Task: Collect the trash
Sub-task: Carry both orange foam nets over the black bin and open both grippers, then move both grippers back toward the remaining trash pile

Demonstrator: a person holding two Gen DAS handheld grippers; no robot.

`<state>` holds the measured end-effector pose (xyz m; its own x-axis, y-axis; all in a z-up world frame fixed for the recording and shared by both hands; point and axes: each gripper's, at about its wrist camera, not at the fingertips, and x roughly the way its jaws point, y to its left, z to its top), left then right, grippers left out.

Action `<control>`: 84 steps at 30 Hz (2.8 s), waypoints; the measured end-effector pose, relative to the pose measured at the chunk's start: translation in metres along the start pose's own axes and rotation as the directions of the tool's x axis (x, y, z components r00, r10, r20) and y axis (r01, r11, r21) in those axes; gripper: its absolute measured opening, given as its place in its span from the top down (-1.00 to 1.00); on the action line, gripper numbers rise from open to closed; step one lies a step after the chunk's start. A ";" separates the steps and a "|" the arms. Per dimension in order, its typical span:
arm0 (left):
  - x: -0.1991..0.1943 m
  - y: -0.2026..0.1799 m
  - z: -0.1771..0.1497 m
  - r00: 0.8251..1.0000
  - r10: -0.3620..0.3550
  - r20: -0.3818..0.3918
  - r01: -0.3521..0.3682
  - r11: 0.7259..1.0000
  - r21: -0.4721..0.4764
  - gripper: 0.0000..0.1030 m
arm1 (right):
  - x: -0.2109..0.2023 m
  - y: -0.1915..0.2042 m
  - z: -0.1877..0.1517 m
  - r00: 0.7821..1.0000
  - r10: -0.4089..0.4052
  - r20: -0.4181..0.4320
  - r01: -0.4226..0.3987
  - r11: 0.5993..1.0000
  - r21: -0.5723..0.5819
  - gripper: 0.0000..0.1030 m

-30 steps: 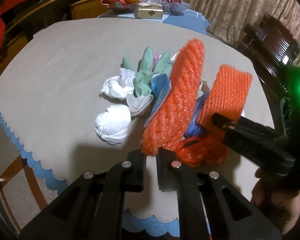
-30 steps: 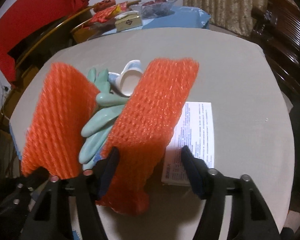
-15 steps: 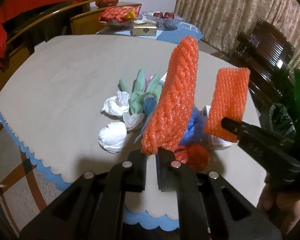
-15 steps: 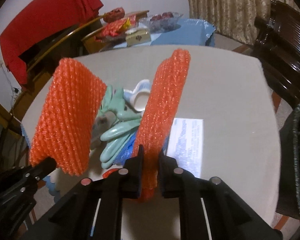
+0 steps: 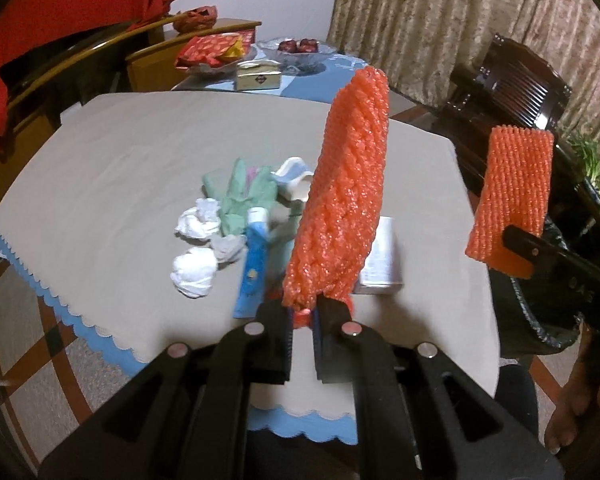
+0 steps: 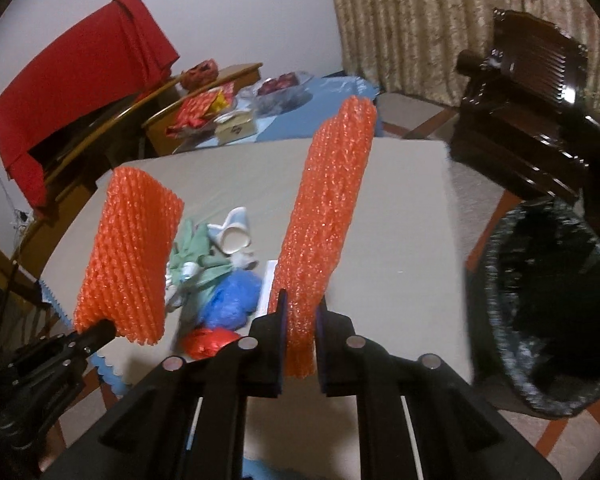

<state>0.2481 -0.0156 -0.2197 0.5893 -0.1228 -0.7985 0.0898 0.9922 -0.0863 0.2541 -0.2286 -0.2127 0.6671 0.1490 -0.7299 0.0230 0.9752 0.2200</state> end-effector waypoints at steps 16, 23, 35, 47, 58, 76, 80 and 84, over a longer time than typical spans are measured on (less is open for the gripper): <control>0.003 -0.154 0.001 0.997 -0.082 -0.008 0.082 0.985 0.151 0.86 | -0.058 -0.139 -0.014 0.982 -0.189 0.020 0.187 0.978 0.092 0.77; 0.025 -0.235 0.000 0.990 -0.138 -0.040 0.143 0.968 0.207 0.86 | -0.049 -0.221 -0.026 0.963 -0.264 -0.044 0.268 0.954 0.135 0.77; 0.101 -0.348 -0.015 0.965 -0.212 -0.154 0.248 0.931 0.269 0.83 | 0.000 -0.312 -0.044 0.938 -0.309 -0.157 0.333 0.929 0.160 0.69; 0.126 -0.330 -0.022 0.973 -0.140 -0.184 0.194 0.927 0.322 -0.16 | -0.018 -0.326 -0.060 0.930 -0.339 -0.140 0.363 0.904 0.226 0.05; 0.076 -0.159 -0.015 0.996 0.023 -0.087 -0.004 0.977 0.215 -0.39 | -0.041 -0.195 -0.052 0.978 -0.202 -0.050 0.206 0.972 0.113 0.04; 0.078 0.041 -0.017 0.980 0.186 -0.074 -0.187 0.982 -0.008 -0.43 | 0.045 -0.005 -0.050 0.995 -0.026 -0.101 0.019 0.998 -0.062 0.04; 0.096 0.046 -0.019 0.982 0.162 -0.099 -0.163 0.987 0.000 -0.43 | 0.073 0.014 -0.051 0.992 -0.027 -0.124 0.019 0.998 -0.060 0.04; 0.115 0.054 -0.019 0.978 0.159 -0.136 -0.160 0.987 0.005 -0.32 | 0.096 0.026 -0.052 0.989 -0.027 -0.146 0.017 0.997 -0.069 0.03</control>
<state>0.3048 0.0244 -0.3274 0.4811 0.0403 -0.8758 -0.0018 0.9990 0.0450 0.2800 -0.1803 -0.3100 0.5502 0.1445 -0.8224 -0.0170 0.9866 0.1620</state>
